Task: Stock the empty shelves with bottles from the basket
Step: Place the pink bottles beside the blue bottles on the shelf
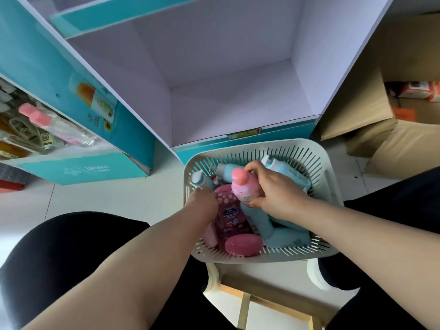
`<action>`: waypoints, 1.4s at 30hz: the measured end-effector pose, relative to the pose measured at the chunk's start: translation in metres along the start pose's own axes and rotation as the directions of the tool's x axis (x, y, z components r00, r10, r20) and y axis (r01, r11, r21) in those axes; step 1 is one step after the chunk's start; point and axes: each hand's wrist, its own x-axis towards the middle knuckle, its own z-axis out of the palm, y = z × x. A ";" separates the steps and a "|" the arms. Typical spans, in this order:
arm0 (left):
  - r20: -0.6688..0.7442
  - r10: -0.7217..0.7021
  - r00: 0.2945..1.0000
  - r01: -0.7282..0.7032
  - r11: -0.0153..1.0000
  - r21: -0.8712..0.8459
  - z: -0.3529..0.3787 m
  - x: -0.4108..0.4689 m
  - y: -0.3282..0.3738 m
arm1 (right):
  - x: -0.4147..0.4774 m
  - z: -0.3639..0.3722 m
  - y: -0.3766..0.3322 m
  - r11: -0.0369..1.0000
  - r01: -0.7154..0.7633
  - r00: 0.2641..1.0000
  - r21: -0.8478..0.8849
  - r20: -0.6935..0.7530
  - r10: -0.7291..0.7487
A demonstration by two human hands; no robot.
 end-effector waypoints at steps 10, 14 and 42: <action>0.021 -0.065 0.998 0.067 0.988 -0.139 -0.011 -0.029 -0.008 | 0.000 -0.003 -0.004 0.999 -0.001 1.000 -0.032 0.025 0.002; -0.096 -0.138 0.986 0.096 0.931 -0.352 -0.033 -0.064 -0.019 | -0.012 -0.011 -0.013 1.000 -0.010 1.000 -0.007 0.004 0.010; -0.569 -0.818 0.091 0.029 0.573 -0.819 -0.281 -0.269 -0.156 | -0.056 -0.198 -0.127 0.862 0.416 0.718 0.291 -0.687 -0.114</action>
